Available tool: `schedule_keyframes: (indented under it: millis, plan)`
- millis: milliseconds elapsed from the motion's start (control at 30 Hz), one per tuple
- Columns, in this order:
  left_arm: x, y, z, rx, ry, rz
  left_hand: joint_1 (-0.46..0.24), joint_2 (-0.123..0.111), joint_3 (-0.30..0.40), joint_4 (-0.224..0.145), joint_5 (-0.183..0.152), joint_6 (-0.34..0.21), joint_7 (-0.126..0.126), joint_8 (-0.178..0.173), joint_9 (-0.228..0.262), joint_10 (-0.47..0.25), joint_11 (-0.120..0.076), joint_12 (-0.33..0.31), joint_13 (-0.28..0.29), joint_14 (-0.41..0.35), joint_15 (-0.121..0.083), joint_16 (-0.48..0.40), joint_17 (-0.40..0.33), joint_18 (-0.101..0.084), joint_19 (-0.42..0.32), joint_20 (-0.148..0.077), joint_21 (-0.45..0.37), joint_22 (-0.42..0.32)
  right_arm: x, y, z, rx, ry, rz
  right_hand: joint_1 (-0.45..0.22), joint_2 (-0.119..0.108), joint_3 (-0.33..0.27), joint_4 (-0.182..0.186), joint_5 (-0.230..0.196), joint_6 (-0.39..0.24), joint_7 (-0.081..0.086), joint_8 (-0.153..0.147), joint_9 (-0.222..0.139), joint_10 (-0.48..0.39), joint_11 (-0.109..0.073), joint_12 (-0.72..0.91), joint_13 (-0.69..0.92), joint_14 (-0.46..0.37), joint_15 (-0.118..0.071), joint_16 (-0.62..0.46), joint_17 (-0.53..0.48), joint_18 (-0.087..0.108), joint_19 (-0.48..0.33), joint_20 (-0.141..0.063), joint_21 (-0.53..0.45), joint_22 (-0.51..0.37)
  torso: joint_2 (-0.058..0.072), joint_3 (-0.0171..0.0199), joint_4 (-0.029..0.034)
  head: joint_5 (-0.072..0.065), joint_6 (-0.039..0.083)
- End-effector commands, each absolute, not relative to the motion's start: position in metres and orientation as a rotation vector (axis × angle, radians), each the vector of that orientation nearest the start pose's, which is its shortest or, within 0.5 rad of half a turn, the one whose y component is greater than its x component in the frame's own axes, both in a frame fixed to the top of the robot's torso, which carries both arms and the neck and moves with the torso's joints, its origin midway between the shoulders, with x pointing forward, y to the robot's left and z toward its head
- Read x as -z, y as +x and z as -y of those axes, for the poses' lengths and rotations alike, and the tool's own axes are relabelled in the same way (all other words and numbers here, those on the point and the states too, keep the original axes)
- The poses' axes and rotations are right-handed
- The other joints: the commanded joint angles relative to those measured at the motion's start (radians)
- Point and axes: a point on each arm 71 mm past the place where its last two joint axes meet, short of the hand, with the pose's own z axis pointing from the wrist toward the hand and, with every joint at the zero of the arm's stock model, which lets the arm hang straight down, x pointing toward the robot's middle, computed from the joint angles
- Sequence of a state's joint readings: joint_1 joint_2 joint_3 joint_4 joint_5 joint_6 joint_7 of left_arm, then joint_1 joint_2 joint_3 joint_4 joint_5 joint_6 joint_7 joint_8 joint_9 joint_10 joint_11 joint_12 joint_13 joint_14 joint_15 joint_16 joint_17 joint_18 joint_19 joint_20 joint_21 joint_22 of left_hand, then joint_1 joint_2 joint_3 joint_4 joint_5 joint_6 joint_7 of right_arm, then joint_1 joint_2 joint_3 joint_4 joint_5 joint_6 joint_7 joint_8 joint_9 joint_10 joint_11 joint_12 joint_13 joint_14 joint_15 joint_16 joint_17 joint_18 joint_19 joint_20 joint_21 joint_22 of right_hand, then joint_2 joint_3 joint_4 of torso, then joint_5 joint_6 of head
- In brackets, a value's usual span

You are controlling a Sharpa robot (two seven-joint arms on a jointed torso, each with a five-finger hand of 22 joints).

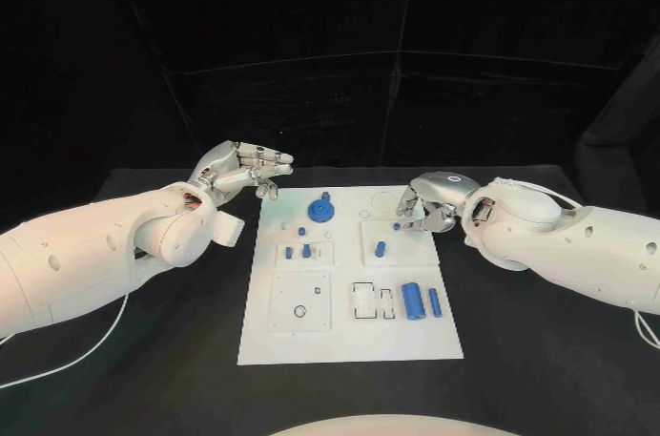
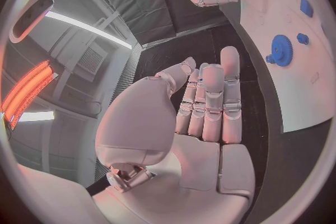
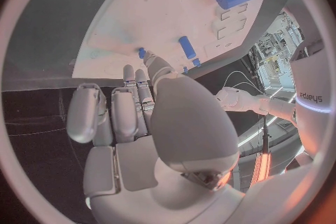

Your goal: Assemble the parts on the task board

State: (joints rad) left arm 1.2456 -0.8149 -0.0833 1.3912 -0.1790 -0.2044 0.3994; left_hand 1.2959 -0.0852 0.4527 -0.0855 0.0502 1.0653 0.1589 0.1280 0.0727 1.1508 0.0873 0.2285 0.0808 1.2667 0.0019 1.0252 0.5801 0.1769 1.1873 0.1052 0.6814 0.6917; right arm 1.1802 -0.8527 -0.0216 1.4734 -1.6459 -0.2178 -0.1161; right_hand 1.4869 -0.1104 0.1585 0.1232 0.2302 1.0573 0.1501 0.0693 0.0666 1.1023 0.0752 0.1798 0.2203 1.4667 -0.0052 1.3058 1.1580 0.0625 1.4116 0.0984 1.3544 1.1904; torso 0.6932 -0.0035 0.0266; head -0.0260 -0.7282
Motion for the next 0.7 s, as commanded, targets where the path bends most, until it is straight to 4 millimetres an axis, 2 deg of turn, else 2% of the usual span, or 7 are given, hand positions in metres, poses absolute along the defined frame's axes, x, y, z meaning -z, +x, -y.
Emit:
schedule_keyframes:
  millis: [33,533,700]
  plan:
    - [0.173,0.512,-0.226,1.565,-0.919,-1.442,-0.002,0.004,-0.008,-0.001,-0.001,0.005,0.003,0.006,-0.001,0.002,0.000,0.008,0.001,-0.010,0.002,-0.006,-0.006,0.006,-0.009,0.000,-0.006,-0.002,0.198,0.493,0.214,-0.455,-0.358,-1.701,0.004,-0.009,0.021,-0.003,-0.007,-0.006,0.002,-0.005,-0.001,0.002,0.010,-0.008,-0.016,0.030,0.006,-0.004,-0.002,0.015,0.001,0.007,-0.004,-0.001,0.001,-0.0003,0.0012,0.001,-0.001]
    - [0.175,0.513,-0.228,1.561,-0.928,-1.454,-0.001,0.004,-0.015,-0.003,-0.001,-0.002,0.005,0.008,-0.002,-0.004,0.002,0.013,0.002,-0.021,0.004,-0.018,-0.027,0.006,-0.012,0.001,-0.014,-0.008,0.207,0.495,0.199,-0.491,-0.372,-1.733,0.004,-0.014,0.079,-0.007,-0.018,-0.006,0.006,-0.003,0.000,0.013,0.012,-0.013,-0.056,0.029,0.007,-0.004,-0.003,0.015,0.001,0.009,-0.004,-0.002,0.000,-0.0004,-0.0008,0.002,-0.006]
    - [0.175,0.513,-0.227,1.561,-0.929,-1.459,0.000,0.004,-0.017,-0.004,-0.001,-0.004,0.006,0.008,-0.002,-0.007,0.002,0.015,0.002,-0.024,0.004,-0.020,-0.031,0.005,-0.013,0.002,-0.016,-0.009,0.211,0.496,0.198,-0.487,-0.374,-1.751,0.007,-0.012,0.117,-0.012,-0.035,0.002,0.006,-0.001,0.001,0.024,0.011,-0.013,-0.073,0.030,0.006,-0.003,-0.001,0.015,0.002,0.009,-0.003,0.000,0.000,-0.0008,0.0000,0.001,-0.008]
